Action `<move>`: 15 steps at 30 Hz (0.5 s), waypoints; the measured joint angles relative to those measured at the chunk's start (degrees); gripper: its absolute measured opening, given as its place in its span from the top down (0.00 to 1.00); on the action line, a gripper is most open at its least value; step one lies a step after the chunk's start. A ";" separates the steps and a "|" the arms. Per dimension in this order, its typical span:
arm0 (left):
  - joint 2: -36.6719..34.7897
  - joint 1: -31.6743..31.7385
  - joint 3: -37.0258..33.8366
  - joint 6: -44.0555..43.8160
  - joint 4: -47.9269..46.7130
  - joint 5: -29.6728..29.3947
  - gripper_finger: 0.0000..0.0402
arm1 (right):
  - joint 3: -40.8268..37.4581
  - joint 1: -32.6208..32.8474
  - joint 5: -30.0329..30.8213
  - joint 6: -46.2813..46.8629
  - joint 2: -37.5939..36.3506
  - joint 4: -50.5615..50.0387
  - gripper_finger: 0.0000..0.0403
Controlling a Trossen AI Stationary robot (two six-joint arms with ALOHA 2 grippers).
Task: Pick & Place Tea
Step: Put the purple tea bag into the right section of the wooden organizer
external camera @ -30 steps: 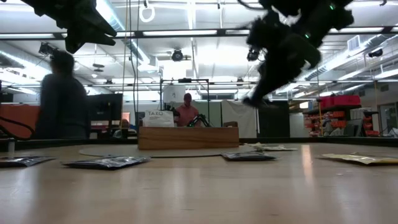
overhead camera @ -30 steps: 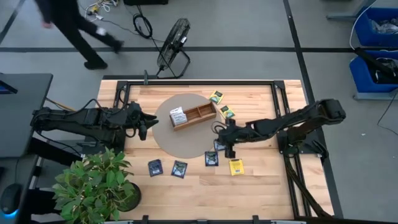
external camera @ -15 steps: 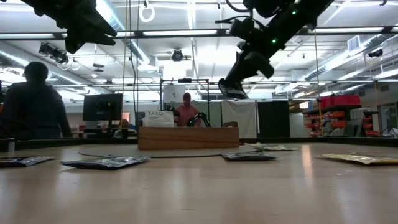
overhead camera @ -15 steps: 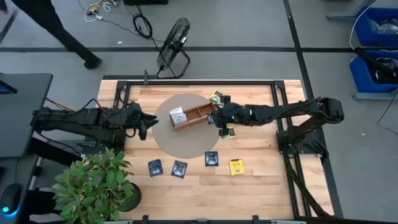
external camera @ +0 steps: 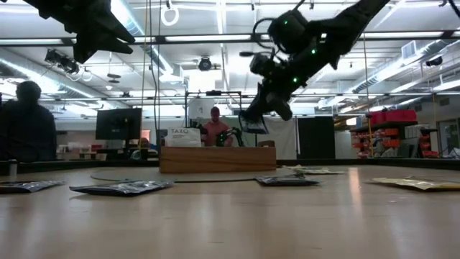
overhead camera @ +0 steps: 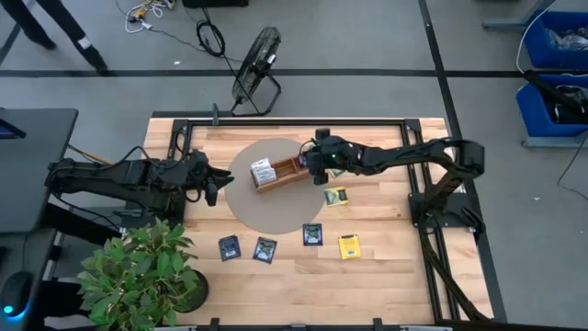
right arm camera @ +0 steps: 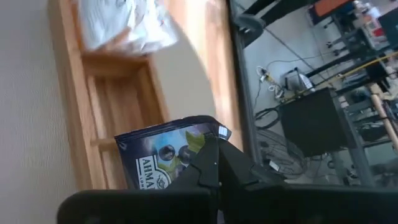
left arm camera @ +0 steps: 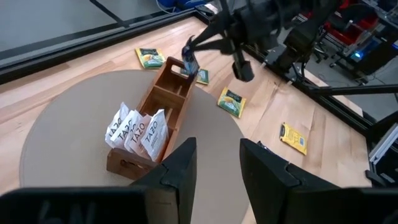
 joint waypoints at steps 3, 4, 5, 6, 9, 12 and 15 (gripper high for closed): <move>0.01 0.01 0.00 -0.03 -0.19 -0.03 0.69 | 0.00 -0.10 -0.06 -1.52 2.11 1.66 1.00; -0.01 0.01 0.00 -0.09 -0.19 -0.03 0.69 | 0.00 -0.11 -0.06 -2.03 2.78 2.79 1.00; 0.01 0.00 0.00 -0.30 -0.20 -0.05 0.69 | 0.00 -0.13 -0.15 -2.46 3.41 4.40 1.00; 0.02 -0.02 0.00 -0.41 -0.27 -0.05 0.69 | 0.00 -0.21 -0.14 -2.85 3.82 5.10 1.00; 0.02 0.00 0.00 -0.44 -0.37 -0.12 0.69 | 0.09 -0.43 -0.11 -3.35 5.43 7.95 1.00; 0.02 0.01 0.00 -1.43 -0.66 -0.16 0.69 | 0.08 -0.99 0.39 -3.65 7.04 7.52 1.00; -0.01 0.01 0.00 -1.53 -0.76 -0.15 0.69 | 0.07 -1.50 1.04 -4.12 7.69 7.36 1.00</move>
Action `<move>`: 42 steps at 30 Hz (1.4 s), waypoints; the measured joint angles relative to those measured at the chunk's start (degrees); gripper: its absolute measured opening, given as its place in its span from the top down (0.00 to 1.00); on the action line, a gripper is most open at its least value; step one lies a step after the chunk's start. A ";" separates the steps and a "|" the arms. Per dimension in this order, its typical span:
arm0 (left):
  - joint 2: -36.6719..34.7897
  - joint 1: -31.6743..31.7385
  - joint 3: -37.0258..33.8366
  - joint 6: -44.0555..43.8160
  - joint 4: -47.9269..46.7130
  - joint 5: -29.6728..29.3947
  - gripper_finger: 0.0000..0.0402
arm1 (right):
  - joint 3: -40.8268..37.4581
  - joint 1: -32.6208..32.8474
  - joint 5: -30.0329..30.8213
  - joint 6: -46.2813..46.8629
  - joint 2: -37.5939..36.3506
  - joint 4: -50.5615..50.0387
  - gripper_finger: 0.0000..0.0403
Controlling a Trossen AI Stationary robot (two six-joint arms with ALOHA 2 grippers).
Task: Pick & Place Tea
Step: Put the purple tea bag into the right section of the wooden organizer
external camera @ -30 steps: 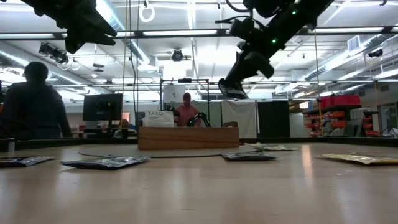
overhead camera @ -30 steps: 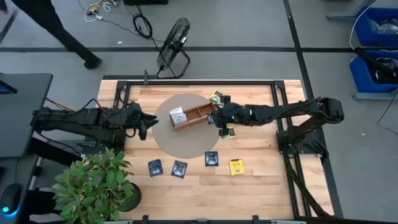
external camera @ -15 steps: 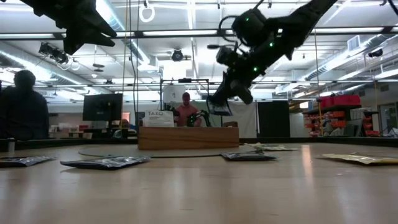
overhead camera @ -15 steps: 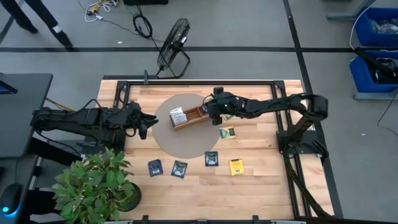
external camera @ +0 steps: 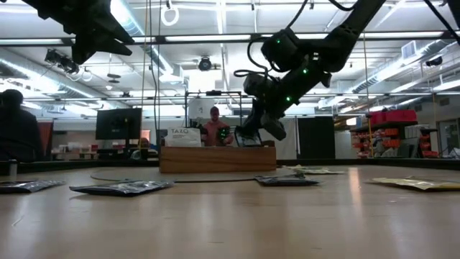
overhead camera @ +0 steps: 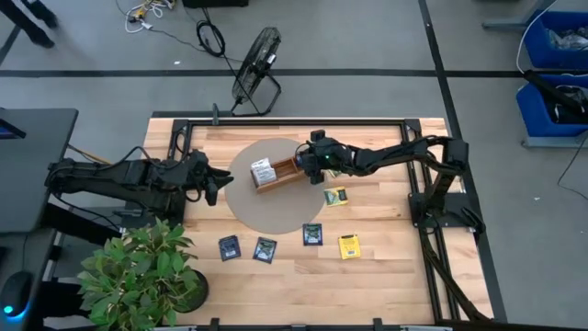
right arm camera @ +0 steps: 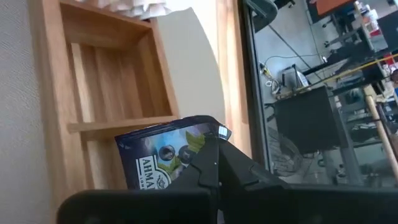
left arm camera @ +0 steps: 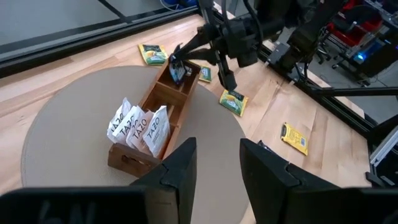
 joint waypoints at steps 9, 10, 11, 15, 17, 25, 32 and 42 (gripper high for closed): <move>0.02 0.00 0.00 0.01 -0.70 -0.76 0.69 | 0.02 -2.44 -2.23 -1.70 0.15 0.58 1.00; 0.00 0.00 0.00 0.01 -0.69 -0.83 0.69 | 0.02 -2.57 -3.00 -1.73 0.15 0.91 1.00; 0.01 0.00 0.00 0.00 -0.70 -0.84 0.69 | 0.02 -2.60 -3.30 -2.09 0.15 1.27 1.00; 0.02 0.00 0.00 -0.28 -0.71 -0.84 0.69 | 0.02 -2.69 -5.25 -2.53 0.15 1.40 1.00; 0.01 0.00 0.00 -0.32 -0.73 -0.87 0.69 | 0.02 -2.79 -5.47 -2.48 0.15 1.52 1.00; 0.02 0.00 0.00 -0.44 -0.76 -1.67 0.69 | 0.02 -2.86 -6.24 -2.27 0.15 0.82 0.92; 0.01 0.00 0.00 -1.35 -0.78 -1.73 0.69 | 0.02 -3.12 -6.65 -1.60 0.12 0.63 0.85; 0.00 0.00 0.00 -1.49 -0.78 -1.80 0.69 | 0.00 -3.85 -7.51 -1.54 0.12 0.82 0.72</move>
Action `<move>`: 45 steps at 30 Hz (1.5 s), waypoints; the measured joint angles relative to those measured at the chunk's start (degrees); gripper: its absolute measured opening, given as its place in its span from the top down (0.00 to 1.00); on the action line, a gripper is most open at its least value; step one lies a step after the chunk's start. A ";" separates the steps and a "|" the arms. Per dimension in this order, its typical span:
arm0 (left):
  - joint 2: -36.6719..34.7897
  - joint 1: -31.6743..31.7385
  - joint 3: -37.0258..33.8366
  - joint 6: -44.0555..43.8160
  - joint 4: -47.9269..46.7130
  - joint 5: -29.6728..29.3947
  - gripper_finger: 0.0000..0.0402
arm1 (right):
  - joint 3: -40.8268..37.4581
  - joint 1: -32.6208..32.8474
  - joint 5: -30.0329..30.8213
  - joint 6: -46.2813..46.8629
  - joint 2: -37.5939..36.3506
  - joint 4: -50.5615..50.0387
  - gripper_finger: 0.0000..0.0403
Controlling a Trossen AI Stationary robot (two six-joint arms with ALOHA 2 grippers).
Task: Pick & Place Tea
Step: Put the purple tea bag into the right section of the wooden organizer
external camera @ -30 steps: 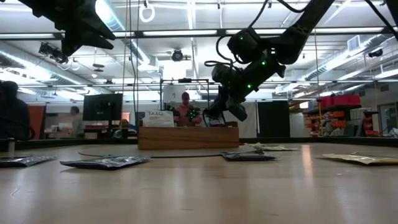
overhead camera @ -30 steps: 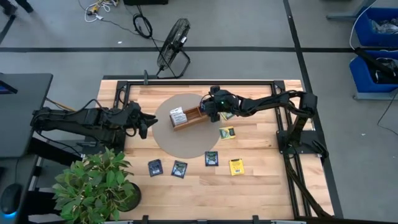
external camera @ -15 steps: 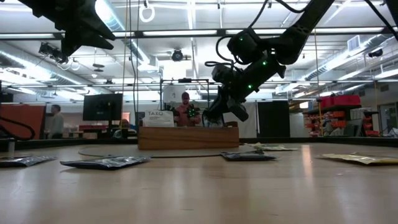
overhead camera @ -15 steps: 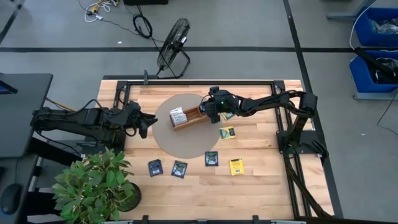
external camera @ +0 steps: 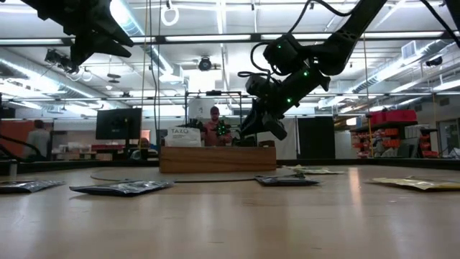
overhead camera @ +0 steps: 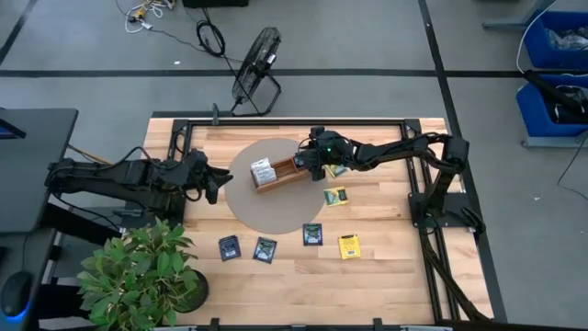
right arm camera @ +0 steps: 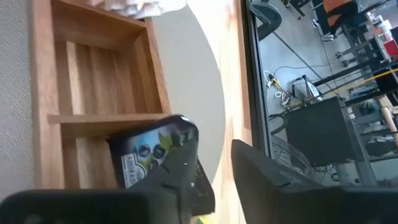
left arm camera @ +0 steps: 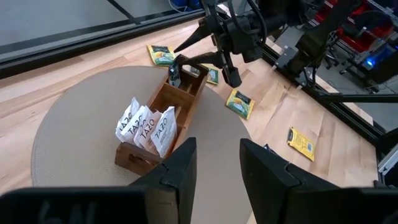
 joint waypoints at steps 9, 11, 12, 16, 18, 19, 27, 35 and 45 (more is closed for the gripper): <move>0.00 0.00 0.00 0.05 0.00 -0.08 0.69 | 2.80 2.72 4.57 6.73 -3.31 -6.88 0.61; 0.00 0.00 0.00 0.07 0.00 -0.06 0.69 | 4.17 4.04 3.91 10.01 -4.32 -10.10 0.60; 0.00 0.00 0.00 0.08 0.00 -0.06 0.69 | 4.79 4.70 3.65 11.05 -4.83 -11.78 0.60; 0.00 0.00 0.00 0.53 0.00 -0.06 0.69 | 5.38 7.82 0.05 15.28 -6.61 -16.90 0.61; 0.01 0.00 0.00 0.70 0.00 -0.06 0.69 | 5.38 9.84 -1.78 17.49 -7.60 -19.62 0.61; 0.01 0.00 0.00 0.81 0.00 -0.04 0.69 | 5.38 10.81 -2.73 18.63 -8.23 -21.38 0.61; 0.00 0.00 0.00 1.57 0.00 -0.02 0.69 | 5.38 17.02 -11.81 35.95 -14.48 -33.93 0.61; 0.00 -0.02 0.00 3.08 0.08 0.10 0.69 | 5.38 24.98 -12.43 45.88 -12.19 -36.12 0.60; 0.02 -0.02 0.00 4.52 0.68 1.74 0.69 | 5.46 28.65 -5.13 54.33 -10.65 -36.36 0.55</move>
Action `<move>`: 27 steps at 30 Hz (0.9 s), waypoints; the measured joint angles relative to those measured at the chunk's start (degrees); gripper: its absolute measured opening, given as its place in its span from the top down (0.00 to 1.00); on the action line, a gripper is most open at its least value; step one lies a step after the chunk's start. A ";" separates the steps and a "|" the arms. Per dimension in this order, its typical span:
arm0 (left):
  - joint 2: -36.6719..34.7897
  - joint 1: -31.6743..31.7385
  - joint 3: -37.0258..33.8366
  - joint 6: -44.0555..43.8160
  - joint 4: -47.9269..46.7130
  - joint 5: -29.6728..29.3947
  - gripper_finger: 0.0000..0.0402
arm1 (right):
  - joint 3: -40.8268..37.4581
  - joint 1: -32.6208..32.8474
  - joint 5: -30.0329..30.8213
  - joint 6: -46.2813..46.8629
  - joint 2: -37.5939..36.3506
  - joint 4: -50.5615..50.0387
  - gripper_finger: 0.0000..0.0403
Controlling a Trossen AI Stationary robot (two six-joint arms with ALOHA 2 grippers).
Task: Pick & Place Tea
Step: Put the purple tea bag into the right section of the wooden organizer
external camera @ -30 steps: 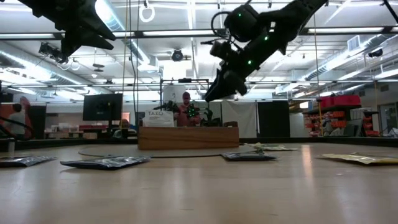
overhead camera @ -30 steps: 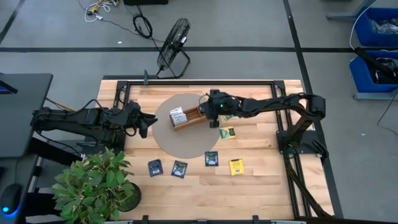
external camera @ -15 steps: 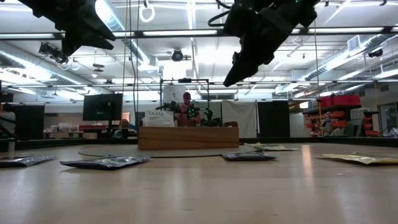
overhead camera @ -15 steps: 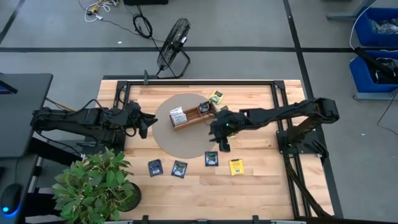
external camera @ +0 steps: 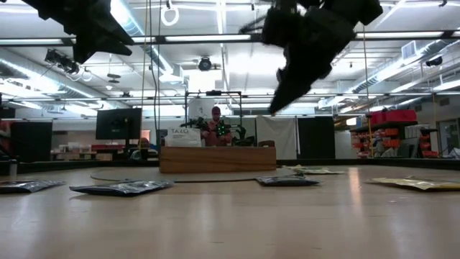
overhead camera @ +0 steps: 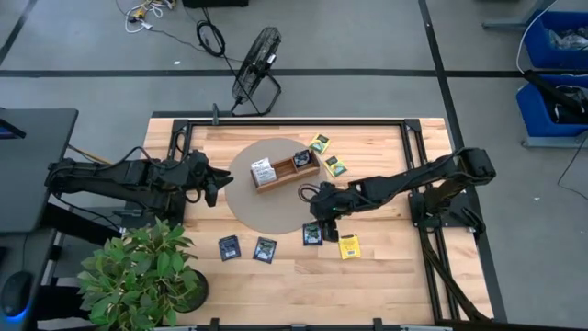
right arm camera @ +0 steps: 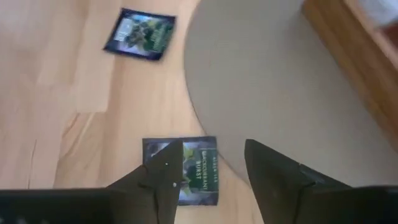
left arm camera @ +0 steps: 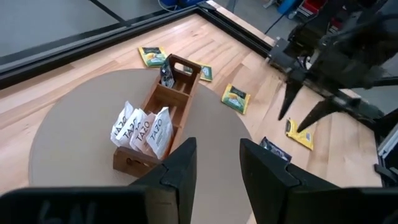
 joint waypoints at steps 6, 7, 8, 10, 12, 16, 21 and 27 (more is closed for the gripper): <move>-0.04 0.00 0.00 0.05 0.57 1.06 0.69 | -1.08 3.49 -2.57 7.89 3.25 -5.34 0.63; -0.01 0.00 0.00 0.07 0.68 1.31 0.69 | -1.58 4.37 -2.55 8.38 3.77 -5.34 0.65; 0.00 0.00 0.00 0.07 0.68 1.44 0.69 | -2.01 5.10 -2.58 8.58 4.17 -4.86 0.67; -0.01 0.00 0.00 0.05 0.91 1.46 0.69 | -2.03 6.02 -2.46 8.57 4.53 -2.62 0.69; 0.00 -0.04 0.00 0.07 0.99 1.50 0.69 | -1.97 6.33 -0.28 8.58 4.46 -2.06 0.68; 0.00 -0.07 0.00 0.07 1.17 1.52 0.69 | -1.97 6.28 5.05 10.36 4.47 -2.55 0.62; -0.02 -0.05 0.00 0.05 1.13 1.52 0.69 | -1.98 6.30 5.26 10.46 7.36 -1.15 0.49; -0.01 -0.04 0.00 0.05 1.11 1.83 0.69 | -1.97 5.20 5.65 10.06 10.10 -1.28 0.39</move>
